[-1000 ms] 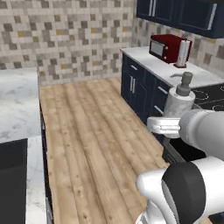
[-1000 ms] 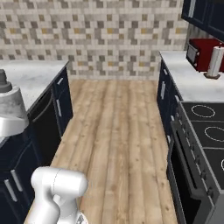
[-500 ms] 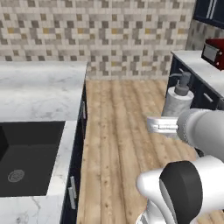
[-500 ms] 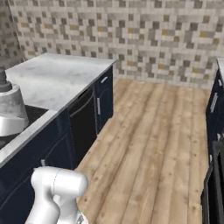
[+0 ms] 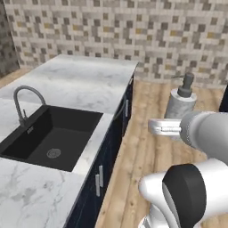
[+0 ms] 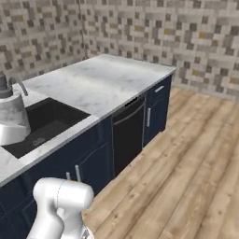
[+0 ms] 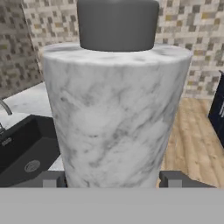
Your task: Locate and retrieve the spray and soap dispenser from the cabinet. Place them next to the sink.
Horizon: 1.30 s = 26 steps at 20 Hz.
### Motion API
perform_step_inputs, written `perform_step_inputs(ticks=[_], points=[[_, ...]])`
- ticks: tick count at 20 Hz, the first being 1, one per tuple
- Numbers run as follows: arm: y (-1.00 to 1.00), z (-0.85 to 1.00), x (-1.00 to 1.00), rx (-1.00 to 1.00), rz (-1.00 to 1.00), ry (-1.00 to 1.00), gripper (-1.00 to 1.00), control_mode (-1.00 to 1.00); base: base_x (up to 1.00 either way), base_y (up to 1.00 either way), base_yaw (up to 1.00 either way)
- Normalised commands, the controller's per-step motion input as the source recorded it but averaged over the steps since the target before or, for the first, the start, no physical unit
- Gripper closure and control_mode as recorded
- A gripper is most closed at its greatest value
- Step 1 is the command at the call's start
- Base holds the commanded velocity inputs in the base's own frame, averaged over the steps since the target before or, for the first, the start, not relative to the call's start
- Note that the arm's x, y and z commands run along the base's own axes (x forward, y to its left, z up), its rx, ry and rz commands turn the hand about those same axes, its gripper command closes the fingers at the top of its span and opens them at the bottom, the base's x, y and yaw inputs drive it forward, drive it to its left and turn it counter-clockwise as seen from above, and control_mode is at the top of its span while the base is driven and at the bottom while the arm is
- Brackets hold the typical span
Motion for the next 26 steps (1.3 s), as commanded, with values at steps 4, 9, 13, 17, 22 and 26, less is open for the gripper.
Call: perform_step_inputs(ticks=[4,9,13,17,22,26], points=[[0.0,0.0,0.0,0.0,0.0,0.0,1.0,1.0,0.08,0.14,0.46],[0.0,0.0,0.0,0.0,0.0,0.0,1.0,1.0,0.11,0.16,0.45],[0.0,0.0,0.0,0.0,0.0,0.0,1.0,1.0,0.17,0.32,0.41],[0.0,0.0,0.0,0.0,0.0,0.0,1.0,1.0,0.12,0.36,0.41],[0.0,0.0,0.0,0.0,0.0,0.0,1.0,1.0,0.12,0.29,0.43],[0.0,0.0,0.0,0.0,0.0,0.0,1.0,1.0,0.2,0.01,0.49]])
